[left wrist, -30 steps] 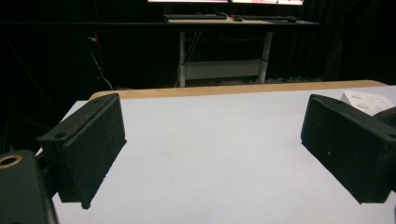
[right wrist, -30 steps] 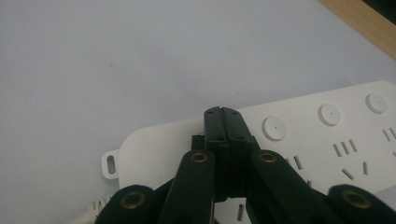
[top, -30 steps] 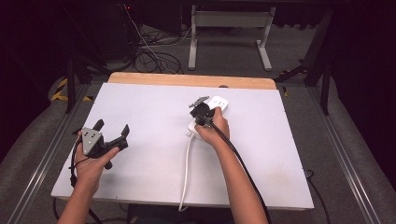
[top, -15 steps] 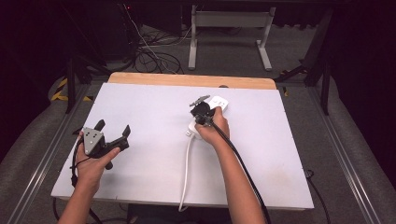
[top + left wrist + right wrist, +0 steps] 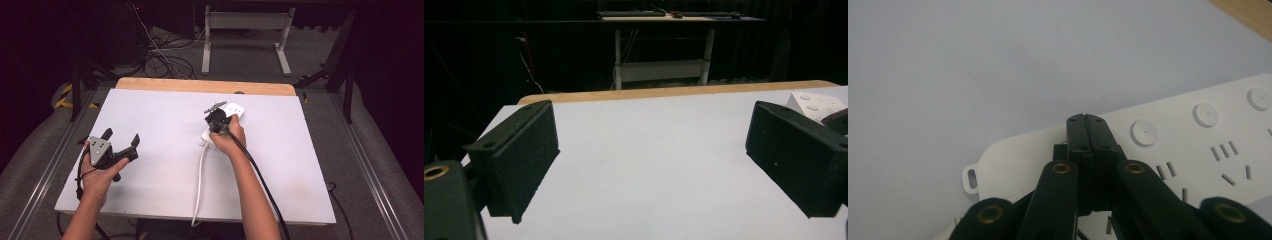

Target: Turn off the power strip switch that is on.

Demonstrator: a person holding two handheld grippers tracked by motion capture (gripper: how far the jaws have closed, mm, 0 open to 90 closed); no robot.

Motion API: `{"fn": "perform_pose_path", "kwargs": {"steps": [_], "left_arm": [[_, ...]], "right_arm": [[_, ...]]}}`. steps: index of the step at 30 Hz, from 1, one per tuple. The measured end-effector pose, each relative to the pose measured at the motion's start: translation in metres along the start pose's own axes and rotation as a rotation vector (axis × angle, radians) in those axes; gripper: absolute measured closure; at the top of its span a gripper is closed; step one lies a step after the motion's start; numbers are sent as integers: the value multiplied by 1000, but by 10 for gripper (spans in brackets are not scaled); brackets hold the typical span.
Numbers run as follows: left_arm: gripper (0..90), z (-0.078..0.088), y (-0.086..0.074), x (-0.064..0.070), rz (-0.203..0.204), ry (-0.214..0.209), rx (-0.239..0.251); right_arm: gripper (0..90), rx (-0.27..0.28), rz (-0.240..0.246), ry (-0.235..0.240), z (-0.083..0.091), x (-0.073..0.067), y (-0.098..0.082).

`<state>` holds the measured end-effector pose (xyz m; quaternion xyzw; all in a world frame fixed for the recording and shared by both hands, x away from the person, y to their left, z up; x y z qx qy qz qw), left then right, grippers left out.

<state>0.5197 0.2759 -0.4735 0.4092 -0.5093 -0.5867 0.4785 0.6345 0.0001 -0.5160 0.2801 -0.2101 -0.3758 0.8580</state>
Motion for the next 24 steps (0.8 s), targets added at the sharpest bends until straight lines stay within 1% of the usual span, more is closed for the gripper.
{"fn": "perform_pose_path", "kwargs": {"steps": [3, 4, 5, 6, 7, 10, 16, 24], "left_arm": [[74, 0, 0, 0, -1, 1, -2], [74, 0, 0, 0, -1, 1, -2], [74, 0, 0, 0, 0, 1, 0], [74, 0, 0, 0, 0, 1, -1], [74, 0, 0, 0, -1, 1, -1], [74, 1, 0, 0, 1, 1, 1], [74, 1, -1, -2, 5, 5, -3], [74, 1, -1, -1, 4, 1, -3]], "right_arm": [[900, -3, 10, -7, 0, -1, 0], [900, -8, 7, 10, 0, -4, -1], [900, -5, 12, -3, 0, -4, -1], [900, -6, 40, -32, -1, -5, -1], [900, -6, 40, -32, -1, -5, -1], [900, -14, 68, -67, -1, -7, 0], [900, -10, 44, -56, -1, -6, 0], [900, -12, 42, -55, -1, -6, 0]]}}
Point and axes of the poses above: each handheld gripper's, and its own axes: z roughly backward along the jaws, y roughly out of its top, x roughly to its right, the point moved 9 cm from there along -z, roughly forward along the jaws
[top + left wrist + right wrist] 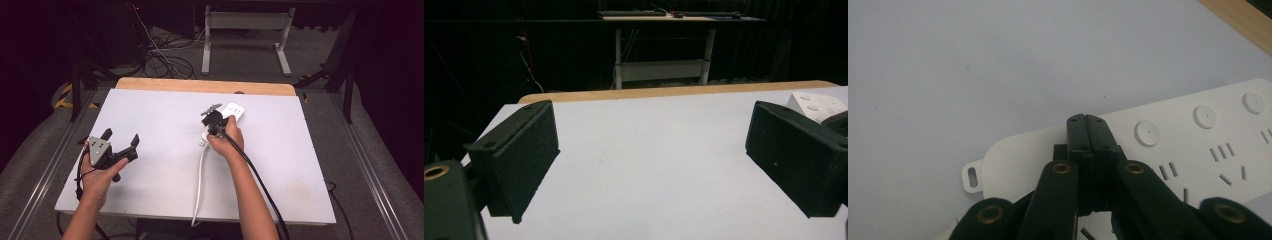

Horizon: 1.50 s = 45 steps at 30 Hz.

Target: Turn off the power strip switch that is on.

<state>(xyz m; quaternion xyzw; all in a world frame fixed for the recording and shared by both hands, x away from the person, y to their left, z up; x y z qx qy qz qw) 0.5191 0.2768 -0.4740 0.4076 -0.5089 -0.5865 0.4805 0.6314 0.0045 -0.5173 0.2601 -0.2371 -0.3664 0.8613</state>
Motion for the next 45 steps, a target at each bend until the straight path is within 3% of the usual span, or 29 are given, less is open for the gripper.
{"fn": "perform_pose_path", "kwargs": {"steps": [45], "left_arm": [[74, 1, 0, -1, 5, 5, -1]], "right_arm": [[900, 3, -2, 32, 1, 3, -1]]}}
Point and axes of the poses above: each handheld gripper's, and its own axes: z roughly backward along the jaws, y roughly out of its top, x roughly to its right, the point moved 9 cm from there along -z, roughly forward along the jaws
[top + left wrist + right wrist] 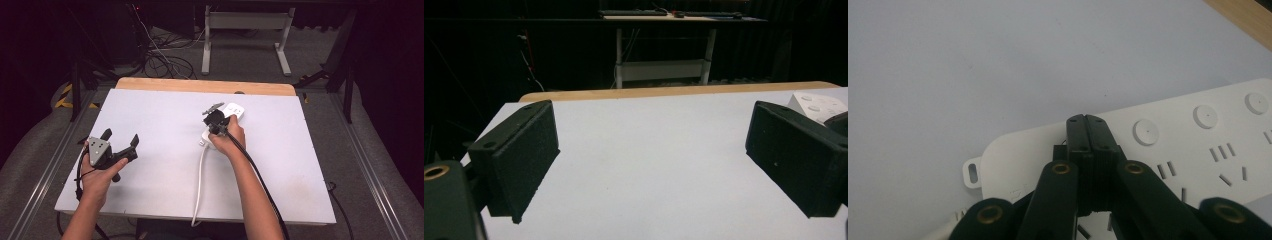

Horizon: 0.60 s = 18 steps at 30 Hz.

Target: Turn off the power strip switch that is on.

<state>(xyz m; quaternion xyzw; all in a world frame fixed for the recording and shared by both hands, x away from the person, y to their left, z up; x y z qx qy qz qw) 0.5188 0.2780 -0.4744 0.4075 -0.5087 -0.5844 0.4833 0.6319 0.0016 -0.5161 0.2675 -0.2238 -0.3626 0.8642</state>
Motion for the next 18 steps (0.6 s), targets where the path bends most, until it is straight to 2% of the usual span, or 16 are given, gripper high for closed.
{"fn": "perform_pose_path", "kwargs": {"steps": [6, 18], "left_arm": [[74, 0, 0, 0, 1, 0, 2], [74, 0, 0, 0, -1, -1, 0]], "right_arm": [[900, -3, 11, -6, 0, -1, 0], [900, -7, 8, 15, 1, 0, -1]]}}
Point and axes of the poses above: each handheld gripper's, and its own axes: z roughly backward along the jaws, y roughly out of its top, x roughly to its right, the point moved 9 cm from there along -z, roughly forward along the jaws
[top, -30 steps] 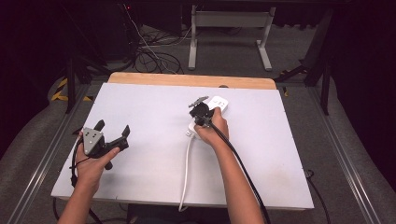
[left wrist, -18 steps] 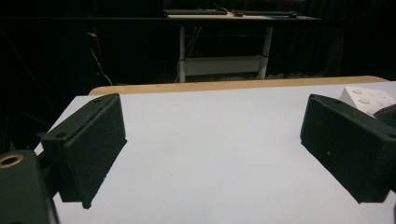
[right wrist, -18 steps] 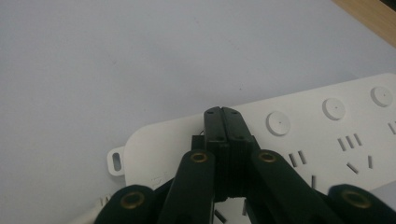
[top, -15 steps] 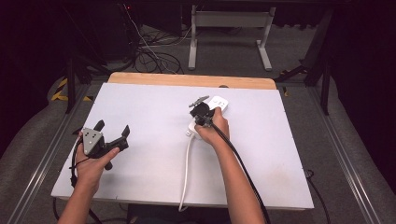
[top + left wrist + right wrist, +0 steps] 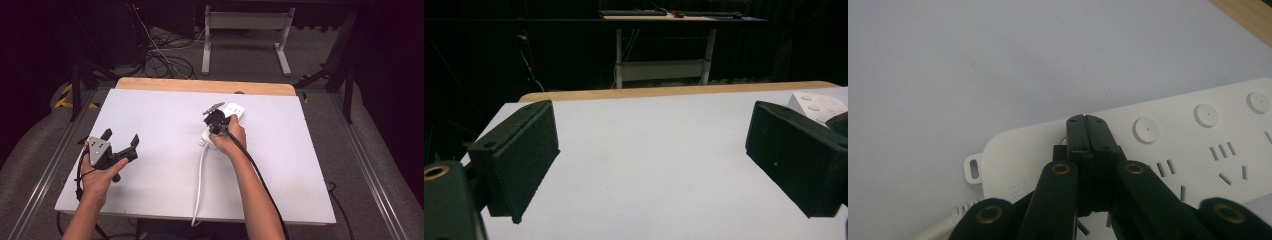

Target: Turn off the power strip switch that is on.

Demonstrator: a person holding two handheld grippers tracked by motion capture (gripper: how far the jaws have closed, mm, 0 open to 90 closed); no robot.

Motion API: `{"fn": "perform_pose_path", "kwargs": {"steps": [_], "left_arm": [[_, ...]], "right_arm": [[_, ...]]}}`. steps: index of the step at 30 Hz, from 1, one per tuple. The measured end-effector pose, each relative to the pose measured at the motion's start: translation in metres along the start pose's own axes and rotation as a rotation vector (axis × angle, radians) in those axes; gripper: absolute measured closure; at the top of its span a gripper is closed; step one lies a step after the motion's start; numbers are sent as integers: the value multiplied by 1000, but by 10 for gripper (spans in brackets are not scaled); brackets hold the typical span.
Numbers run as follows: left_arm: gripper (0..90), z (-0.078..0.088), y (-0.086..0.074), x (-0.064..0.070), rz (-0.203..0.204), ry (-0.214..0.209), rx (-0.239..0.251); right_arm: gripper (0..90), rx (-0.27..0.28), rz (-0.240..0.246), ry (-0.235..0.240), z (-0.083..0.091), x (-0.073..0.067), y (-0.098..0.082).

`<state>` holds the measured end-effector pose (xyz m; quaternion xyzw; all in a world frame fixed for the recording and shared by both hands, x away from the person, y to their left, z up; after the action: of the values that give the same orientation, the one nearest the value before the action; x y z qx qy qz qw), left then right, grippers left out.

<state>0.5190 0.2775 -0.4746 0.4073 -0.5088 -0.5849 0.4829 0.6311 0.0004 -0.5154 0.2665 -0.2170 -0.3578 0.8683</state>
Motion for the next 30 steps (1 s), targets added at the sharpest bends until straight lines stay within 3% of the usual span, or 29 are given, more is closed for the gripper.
{"fn": "perform_pose_path", "kwargs": {"steps": [30], "left_arm": [[74, -1, -1, -1, 9, 0, -3]], "right_arm": [[900, -13, -6, 28, 2, 4, -2]]}}
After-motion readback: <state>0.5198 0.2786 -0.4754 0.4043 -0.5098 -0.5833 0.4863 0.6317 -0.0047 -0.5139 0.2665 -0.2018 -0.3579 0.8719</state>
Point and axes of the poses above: each handheld gripper's, and its own axes: z roughly backward along the jaws, y roughly out of its top, x roughly to its right, the point moved 9 cm from there along -z, roughly forward along the jaws
